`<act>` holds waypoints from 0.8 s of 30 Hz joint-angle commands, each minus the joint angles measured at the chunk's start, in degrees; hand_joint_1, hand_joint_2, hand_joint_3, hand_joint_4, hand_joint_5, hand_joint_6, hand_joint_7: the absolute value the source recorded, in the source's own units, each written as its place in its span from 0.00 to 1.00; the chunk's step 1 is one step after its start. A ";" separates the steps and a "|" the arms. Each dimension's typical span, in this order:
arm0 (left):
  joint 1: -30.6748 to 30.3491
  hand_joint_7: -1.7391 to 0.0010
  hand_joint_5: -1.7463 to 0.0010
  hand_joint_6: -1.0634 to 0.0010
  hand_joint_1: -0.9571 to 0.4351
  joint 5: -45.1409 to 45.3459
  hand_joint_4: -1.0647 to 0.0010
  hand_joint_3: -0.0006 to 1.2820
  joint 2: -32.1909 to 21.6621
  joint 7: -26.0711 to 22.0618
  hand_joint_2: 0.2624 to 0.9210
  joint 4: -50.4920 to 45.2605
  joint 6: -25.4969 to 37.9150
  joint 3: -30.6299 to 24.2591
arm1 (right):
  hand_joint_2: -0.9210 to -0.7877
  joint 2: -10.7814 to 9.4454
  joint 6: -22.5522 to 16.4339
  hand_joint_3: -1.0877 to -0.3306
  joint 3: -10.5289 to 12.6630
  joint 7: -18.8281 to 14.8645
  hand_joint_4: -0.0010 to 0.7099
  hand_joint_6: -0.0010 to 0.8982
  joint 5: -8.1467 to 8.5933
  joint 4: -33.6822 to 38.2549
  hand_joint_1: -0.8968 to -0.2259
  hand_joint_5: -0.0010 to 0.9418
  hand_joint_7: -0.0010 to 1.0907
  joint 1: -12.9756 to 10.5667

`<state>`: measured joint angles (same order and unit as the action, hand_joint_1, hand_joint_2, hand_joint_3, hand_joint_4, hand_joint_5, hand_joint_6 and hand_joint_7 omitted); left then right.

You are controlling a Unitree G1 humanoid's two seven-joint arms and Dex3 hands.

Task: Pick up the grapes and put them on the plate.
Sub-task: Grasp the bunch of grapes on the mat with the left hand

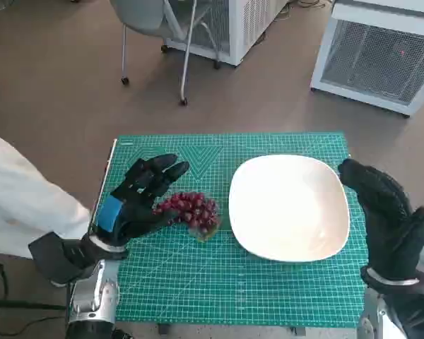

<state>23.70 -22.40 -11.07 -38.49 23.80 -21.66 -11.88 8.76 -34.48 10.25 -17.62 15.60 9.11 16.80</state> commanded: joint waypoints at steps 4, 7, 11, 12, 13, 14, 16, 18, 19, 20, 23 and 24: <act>-0.71 0.60 0.78 0.81 0.42 0.14 0.79 0.09 -0.55 0.18 1.00 -0.48 -0.13 -0.08 | 0.00 -0.12 0.53 0.72 0.02 0.11 0.81 0.24 -0.04 0.58 0.60 0.00 0.61 -0.66; -0.63 0.60 0.78 0.81 0.42 0.12 0.79 0.09 -0.57 0.19 1.00 -0.38 -0.08 -0.10 | 0.00 -0.11 0.55 0.72 0.01 0.00 0.81 0.24 0.12 0.56 0.59 0.00 0.61 -0.66; -0.67 0.60 0.78 0.81 0.42 0.13 0.79 0.09 -0.56 0.24 1.00 -0.59 0.03 -0.05 | 0.00 -0.10 0.60 0.72 -0.01 -0.19 0.80 0.24 0.40 0.46 0.59 0.00 0.61 -0.71; -0.70 0.60 0.78 0.81 0.42 0.13 0.79 0.09 -0.56 0.25 1.00 -0.69 0.06 -0.03 | 0.00 -0.10 0.60 0.72 -0.01 -0.22 0.80 0.24 0.44 0.44 0.59 0.00 0.61 -0.74; -0.72 0.60 0.78 0.81 0.42 0.13 0.79 0.09 -0.58 0.25 1.00 -0.74 0.08 -0.03 | 0.00 -0.10 0.60 0.72 -0.02 -0.24 0.80 0.24 0.49 0.41 0.59 0.00 0.61 -0.76; -0.71 0.60 0.78 0.81 0.42 0.12 0.79 0.09 -0.60 0.24 1.00 -0.75 0.10 -0.03 | 0.00 -0.10 0.61 0.72 -0.03 -0.26 0.81 0.24 0.52 0.38 0.59 0.00 0.62 -0.78; -0.67 0.60 0.77 0.81 0.42 0.10 0.79 0.09 -0.65 0.20 1.00 -0.72 0.13 -0.04 | 0.00 -0.09 0.63 0.72 -0.04 -0.29 0.81 0.23 0.59 0.34 0.59 0.00 0.62 -0.80; -0.63 0.60 0.77 0.81 0.42 0.07 0.79 0.09 -0.70 0.16 1.00 -0.68 0.15 -0.06 | 0.00 -0.08 0.64 0.72 -0.04 -0.29 0.81 0.23 0.62 0.30 0.59 0.00 0.62 -0.81; -0.59 0.60 0.77 0.81 0.42 0.07 0.79 0.09 -0.71 0.15 1.00 -0.64 0.16 -0.06 | 0.00 -0.08 0.64 0.72 -0.05 -0.29 0.81 0.23 0.63 0.28 0.59 0.00 0.62 -0.83; -0.54 0.60 0.78 0.81 0.42 0.07 0.79 0.09 -0.73 0.14 1.00 -0.59 0.18 -0.07 | 0.00 -0.08 0.64 0.72 -0.05 -0.30 0.81 0.23 0.65 0.28 0.59 0.00 0.62 -0.84; -0.39 0.60 0.78 0.82 0.42 0.09 0.79 0.09 -0.76 0.15 1.00 -0.43 0.19 -0.07 | 0.00 -0.06 0.63 0.72 -0.03 -0.41 0.81 0.23 0.82 0.41 0.59 0.00 0.62 -0.80; -0.36 0.60 0.78 0.82 0.41 0.11 0.79 0.09 -0.76 0.18 1.00 -0.42 0.19 -0.05 | 0.00 -0.06 0.61 0.72 -0.02 -0.46 0.81 0.23 0.90 0.50 0.59 0.00 0.62 -0.75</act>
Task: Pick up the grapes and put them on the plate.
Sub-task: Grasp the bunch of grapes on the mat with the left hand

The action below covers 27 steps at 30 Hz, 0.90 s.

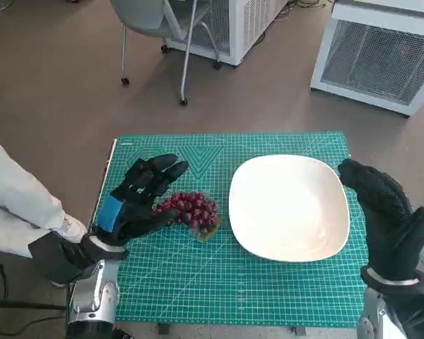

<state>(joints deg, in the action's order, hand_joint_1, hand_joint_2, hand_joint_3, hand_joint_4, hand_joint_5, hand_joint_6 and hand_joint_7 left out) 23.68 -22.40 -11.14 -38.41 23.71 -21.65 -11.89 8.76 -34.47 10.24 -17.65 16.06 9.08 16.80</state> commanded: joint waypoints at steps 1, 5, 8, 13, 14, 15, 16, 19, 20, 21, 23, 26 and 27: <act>-0.33 0.60 0.78 0.82 0.41 0.16 0.79 0.09 -0.69 0.15 1.00 -0.34 0.19 -0.03 | 0.00 -0.06 0.58 0.72 -0.01 -0.47 0.81 0.23 0.52 0.63 0.59 0.00 0.62 -0.70; -0.34 0.60 0.77 0.83 0.41 0.35 0.79 0.09 -0.71 0.38 1.00 -0.56 0.20 0.06 | 0.00 -0.12 0.48 0.72 -0.01 -0.50 0.81 0.23 0.54 0.73 0.59 0.00 0.62 -0.62; -0.40 0.60 0.78 0.83 0.41 0.43 0.80 0.09 -0.71 0.58 1.00 -0.73 0.23 0.14 | 0.00 -0.15 0.39 0.72 -0.05 -0.45 0.81 0.22 0.42 0.72 0.59 0.00 0.62 -0.58; -0.51 0.60 0.78 0.84 0.40 0.45 0.80 0.09 -0.67 0.72 1.00 -0.85 0.21 0.26 | 0.00 -0.12 0.44 0.72 -0.07 -0.44 0.81 0.22 0.40 0.65 0.58 0.00 0.62 -0.49; -0.53 0.60 0.78 0.84 0.40 0.44 0.80 0.09 -0.68 0.72 1.00 -0.86 0.22 0.27 | 0.00 -0.10 0.47 0.72 -0.07 -0.46 0.81 0.22 0.43 0.65 0.59 0.00 0.62 -0.47; -0.55 0.60 0.78 0.84 0.40 0.43 0.80 0.09 -0.68 0.73 1.00 -0.87 0.23 0.28 | 0.00 -0.09 0.49 0.72 -0.07 -0.47 0.81 0.22 0.45 0.65 0.59 0.00 0.62 -0.44; -0.56 0.60 0.78 0.84 0.40 0.44 0.80 0.09 -0.69 0.73 1.00 -0.90 0.24 0.29 | 0.00 -0.08 0.52 0.72 -0.07 -0.48 0.81 0.22 0.47 0.65 0.59 0.00 0.62 -0.41; -0.63 0.60 0.78 0.84 0.40 0.50 0.80 0.09 -0.68 0.80 1.00 -1.04 0.24 0.35 | 0.00 -0.08 0.60 0.72 -0.09 -0.50 0.81 0.22 0.53 0.60 0.59 0.00 0.62 -0.35; -0.65 0.60 0.78 0.84 0.41 0.52 0.80 0.09 -0.67 0.84 1.00 -1.10 0.25 0.37 | 0.00 -0.09 0.64 0.72 -0.09 -0.51 0.80 0.22 0.57 0.59 0.59 0.00 0.62 -0.33; -0.65 0.60 0.78 0.84 0.41 0.53 0.80 0.09 -0.66 0.87 1.00 -1.12 0.27 0.39 | 0.00 -0.09 0.67 0.72 -0.10 -0.52 0.80 0.22 0.59 0.59 0.59 0.00 0.62 -0.30; -0.61 0.60 0.78 0.84 0.40 0.52 0.80 0.09 -0.64 0.88 1.00 -1.05 0.27 0.39 | 0.00 -0.09 0.70 0.72 -0.10 -0.55 0.80 0.22 0.63 0.69 0.59 0.00 0.62 -0.21; -0.51 0.60 0.78 0.84 0.40 0.45 0.80 0.09 -0.66 0.78 1.00 -0.78 0.17 0.34 | 0.00 -0.10 0.70 0.72 -0.11 -0.56 0.80 0.22 0.63 0.83 0.60 0.00 0.62 -0.13; -0.49 0.60 0.78 0.84 0.40 0.43 0.80 0.09 -0.66 0.74 1.00 -0.70 0.15 0.33 | 0.00 -0.10 0.68 0.72 -0.12 -0.55 0.80 0.22 0.61 0.83 0.60 0.00 0.62 -0.13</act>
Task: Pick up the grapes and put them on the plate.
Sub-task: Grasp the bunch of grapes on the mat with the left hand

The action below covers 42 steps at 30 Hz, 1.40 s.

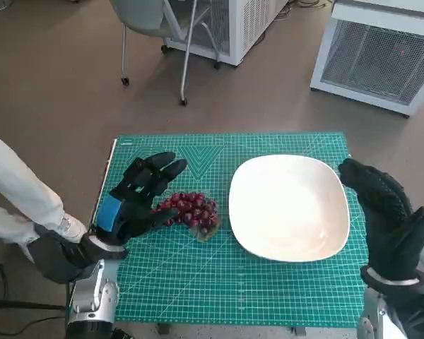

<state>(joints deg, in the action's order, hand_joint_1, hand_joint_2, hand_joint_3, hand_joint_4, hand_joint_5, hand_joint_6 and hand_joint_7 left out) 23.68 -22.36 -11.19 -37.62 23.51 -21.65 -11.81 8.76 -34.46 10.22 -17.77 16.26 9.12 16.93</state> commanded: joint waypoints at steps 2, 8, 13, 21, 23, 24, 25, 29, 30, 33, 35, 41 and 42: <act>-0.44 0.60 0.78 0.84 0.40 0.37 0.80 0.09 -0.61 -0.11 1.00 -0.40 0.11 0.25 | 0.00 -0.10 0.61 0.73 -0.13 -0.40 0.80 0.22 0.33 0.79 0.60 0.00 0.62 -0.26; -0.44 0.61 0.78 0.84 0.41 2.47 0.80 0.08 -0.79 0.82 1.00 -0.21 -1.99 0.67 | 0.00 -0.04 0.51 0.73 -0.26 -0.44 0.80 0.22 0.31 0.76 0.60 0.00 0.62 -0.30; -0.28 0.69 0.86 0.79 0.43 20.14 0.76 0.06 -5.27 9.55 1.00 0.73 -12.30 3.14 | 0.00 0.09 0.48 0.72 -0.25 -0.58 0.80 0.22 0.42 0.73 0.60 0.00 0.62 -0.46; -0.96 0.95 0.99 0.74 0.42 46.94 0.88 0.01 -13.36 19.69 0.90 -6.68 -7.54 10.08 | 0.00 0.29 0.38 0.72 -0.11 -0.79 0.80 0.21 0.57 1.28 0.60 0.00 0.63 -0.41; -0.64 0.98 1.00 0.76 0.44 50.33 0.93 0.00 -13.83 20.38 0.85 -7.67 -4.92 11.61 | 0.00 0.28 0.40 0.72 -0.13 -0.84 0.80 0.21 0.64 1.36 0.61 0.00 0.62 -0.42; -0.48 0.98 1.00 0.77 0.45 52.25 0.95 0.00 -13.94 20.90 0.82 -8.19 -3.51 12.41 | 0.00 0.26 0.44 0.72 -0.16 -0.86 0.79 0.21 0.68 1.35 0.61 0.00 0.62 -0.44; -0.30 0.99 1.00 0.78 0.46 54.17 0.96 0.00 -13.96 21.44 0.80 -8.67 -2.03 13.21 | 0.00 0.24 0.47 0.72 -0.19 -0.89 0.79 0.21 0.73 1.35 0.61 0.00 0.62 -0.44; 0.69 1.00 1.00 0.80 0.49 60.23 0.99 0.00 -13.68 23.61 0.73 -9.00 2.64 16.20 | 0.00 0.15 0.50 0.72 -0.27 -0.95 0.79 0.21 0.82 1.49 0.61 0.00 0.63 -0.37; 1.03 1.00 1.00 0.80 0.49 61.32 0.99 0.00 -13.60 24.18 0.72 -8.64 3.35 16.89 | 0.00 0.14 0.48 0.72 -0.29 -0.94 0.79 0.21 0.80 1.50 0.61 0.00 0.63 -0.36; 2.09 1.00 1.00 0.81 0.50 64.13 1.00 0.00 -13.29 25.39 0.70 -7.62 5.77 18.91 | 0.00 0.11 0.43 0.72 -0.33 -0.91 0.79 0.21 0.72 1.39 0.61 0.00 0.63 -0.39; 2.81 1.00 1.00 0.81 0.50 65.56 1.00 0.00 -13.06 25.60 0.70 -7.12 7.78 20.22 | 0.00 0.09 0.40 0.72 -0.32 -0.91 0.79 0.21 0.67 1.29 0.61 0.00 0.63 -0.43; 5.17 1.00 1.00 0.82 0.50 68.07 1.00 0.00 -12.41 24.17 0.69 -5.61 14.32 24.09 | 0.00 0.11 0.21 0.72 -0.20 -0.84 0.79 0.21 0.49 1.23 0.61 0.00 0.63 -0.48; 5.57 1.00 1.00 0.82 0.50 68.27 1.00 0.00 -12.33 23.91 0.69 -5.28 15.27 24.69 | 0.00 0.12 0.20 0.72 -0.17 -0.77 0.79 0.21 0.41 1.23 0.61 0.00 0.63 -0.49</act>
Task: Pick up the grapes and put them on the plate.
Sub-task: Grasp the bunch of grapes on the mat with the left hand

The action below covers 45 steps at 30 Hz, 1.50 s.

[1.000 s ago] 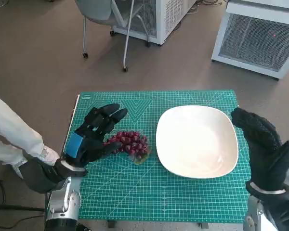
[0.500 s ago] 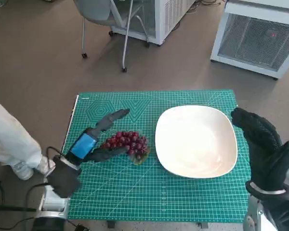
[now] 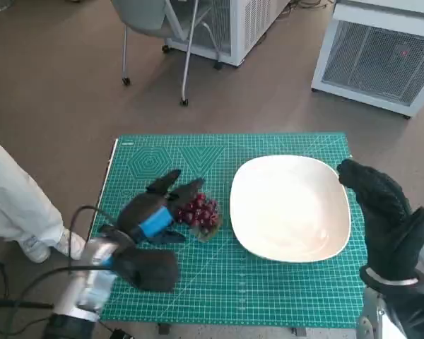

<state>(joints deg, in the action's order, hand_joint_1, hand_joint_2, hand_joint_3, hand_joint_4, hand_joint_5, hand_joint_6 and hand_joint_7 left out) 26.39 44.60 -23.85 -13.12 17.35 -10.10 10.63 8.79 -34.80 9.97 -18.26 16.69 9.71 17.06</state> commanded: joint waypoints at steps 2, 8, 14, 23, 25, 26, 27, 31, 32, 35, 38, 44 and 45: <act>3.72 1.00 1.00 0.82 0.50 1.58 1.00 0.00 0.48 -1.02 0.69 1.72 5.41 3.43 | 0.00 0.09 0.51 0.72 0.15 -0.11 0.79 0.21 -0.18 0.67 0.61 0.00 0.63 -0.63; 6.47 1.00 1.00 0.82 0.50 1.82 1.00 0.00 1.05 -0.75 0.70 5.80 8.43 6.74 | 0.00 0.08 0.32 0.72 0.37 0.06 0.79 0.21 -0.33 0.80 0.61 0.00 0.63 -0.75; 9.13 1.00 1.00 0.81 0.50 2.19 1.00 0.00 2.21 -0.10 0.70 10.09 10.77 9.23 | 0.00 0.07 0.54 0.72 0.56 0.22 0.79 0.21 -0.32 0.67 0.61 0.00 0.63 -0.81; 15.08 1.00 1.00 0.82 0.51 2.00 1.00 0.00 5.28 2.33 0.70 20.31 13.14 12.28 | 0.00 -0.07 0.61 0.72 0.57 0.13 0.79 0.21 -0.35 1.02 0.61 0.00 0.63 -0.65; 16.85 1.00 1.00 0.82 0.52 1.99 1.00 0.00 6.15 3.22 0.71 23.68 13.44 13.03 | 0.00 -0.14 0.59 0.72 0.51 0.16 0.79 0.21 -0.46 1.09 0.61 0.00 0.63 -0.61; 17.75 1.00 1.00 0.82 0.52 1.99 1.00 0.00 6.59 3.65 0.71 25.45 13.58 13.42 | 0.00 -0.17 0.59 0.72 0.48 0.17 0.79 0.21 -0.51 1.10 0.61 0.00 0.63 -0.60; 18.63 1.00 1.00 0.82 0.52 1.98 1.00 0.00 7.05 4.02 0.71 27.17 13.74 13.80 | 0.00 -0.19 0.60 0.72 0.44 0.18 0.79 0.21 -0.53 1.10 0.61 0.00 0.63 -0.59; 21.97 1.00 1.00 0.82 0.53 1.95 1.00 0.01 8.93 4.88 0.72 33.80 14.58 15.38 | 0.00 -0.21 0.70 0.72 0.35 0.15 0.79 0.21 -0.52 0.98 0.61 0.00 0.63 -0.59; 22.71 1.00 1.00 0.82 0.53 1.94 1.00 0.01 9.34 4.94 0.72 35.22 14.79 15.78 | 0.00 -0.20 0.73 0.72 0.35 0.15 0.79 0.21 -0.52 0.92 0.61 0.00 0.63 -0.61; 24.53 1.00 1.00 0.81 0.53 1.68 1.00 0.01 10.36 4.92 0.73 38.78 15.33 16.72 | 0.00 -0.13 0.74 0.72 0.38 0.12 0.79 0.21 -0.49 0.83 0.61 0.00 0.63 -0.66; 26.00 1.00 1.00 0.80 0.52 1.42 0.99 0.01 11.30 4.97 0.74 42.06 15.74 17.53 | 0.00 0.03 0.75 0.72 0.48 -0.05 0.79 0.21 -0.27 0.92 0.61 0.00 0.63 -0.66; 27.56 1.00 1.00 0.80 0.52 0.67 0.98 0.01 12.38 5.63 0.74 46.18 15.76 18.39 | 0.00 0.16 0.74 0.72 0.59 -0.32 0.79 0.21 0.06 0.82 0.61 0.00 0.63 -0.84; 27.69 1.00 1.00 0.80 0.52 0.51 0.98 0.01 12.47 5.73 0.75 46.63 15.68 18.47 | 0.00 0.17 0.71 0.72 0.61 -0.36 0.79 0.21 0.10 0.81 0.61 0.00 0.63 -0.88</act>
<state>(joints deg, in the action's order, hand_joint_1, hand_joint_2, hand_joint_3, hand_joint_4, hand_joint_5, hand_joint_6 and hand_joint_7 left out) 54.63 45.75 -12.18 -7.75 61.39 5.32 28.28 8.78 -34.77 10.55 -18.25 16.65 10.00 17.07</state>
